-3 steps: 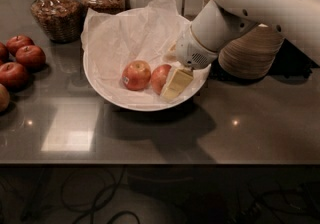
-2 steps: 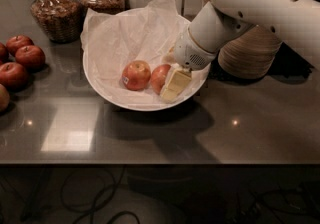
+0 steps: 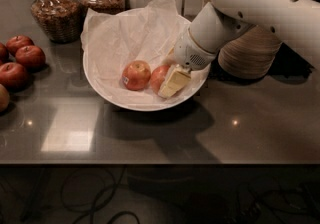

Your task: Pick apple from white bowl

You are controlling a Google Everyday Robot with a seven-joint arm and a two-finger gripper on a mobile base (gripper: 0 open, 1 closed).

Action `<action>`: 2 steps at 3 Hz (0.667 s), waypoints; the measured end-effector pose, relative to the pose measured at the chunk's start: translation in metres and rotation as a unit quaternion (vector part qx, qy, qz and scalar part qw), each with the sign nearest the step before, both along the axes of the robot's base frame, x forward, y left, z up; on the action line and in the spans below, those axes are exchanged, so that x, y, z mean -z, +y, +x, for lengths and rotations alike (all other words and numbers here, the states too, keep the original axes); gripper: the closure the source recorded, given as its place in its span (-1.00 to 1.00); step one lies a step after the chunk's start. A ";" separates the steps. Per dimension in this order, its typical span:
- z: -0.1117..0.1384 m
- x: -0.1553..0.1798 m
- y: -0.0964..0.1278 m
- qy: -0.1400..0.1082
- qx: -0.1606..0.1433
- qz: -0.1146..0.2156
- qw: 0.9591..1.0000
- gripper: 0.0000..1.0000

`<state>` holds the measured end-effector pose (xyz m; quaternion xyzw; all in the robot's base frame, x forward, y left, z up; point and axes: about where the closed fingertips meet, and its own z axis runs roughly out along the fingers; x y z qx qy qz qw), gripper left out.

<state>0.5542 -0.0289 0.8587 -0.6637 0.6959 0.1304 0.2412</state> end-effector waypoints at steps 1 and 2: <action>0.000 0.000 0.000 0.000 0.000 0.000 1.000 0.41; 0.000 0.000 0.000 0.000 0.000 0.000 1.000 0.87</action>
Offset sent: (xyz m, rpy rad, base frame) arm 0.0000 0.0000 0.0000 0.0000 0.0000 0.0000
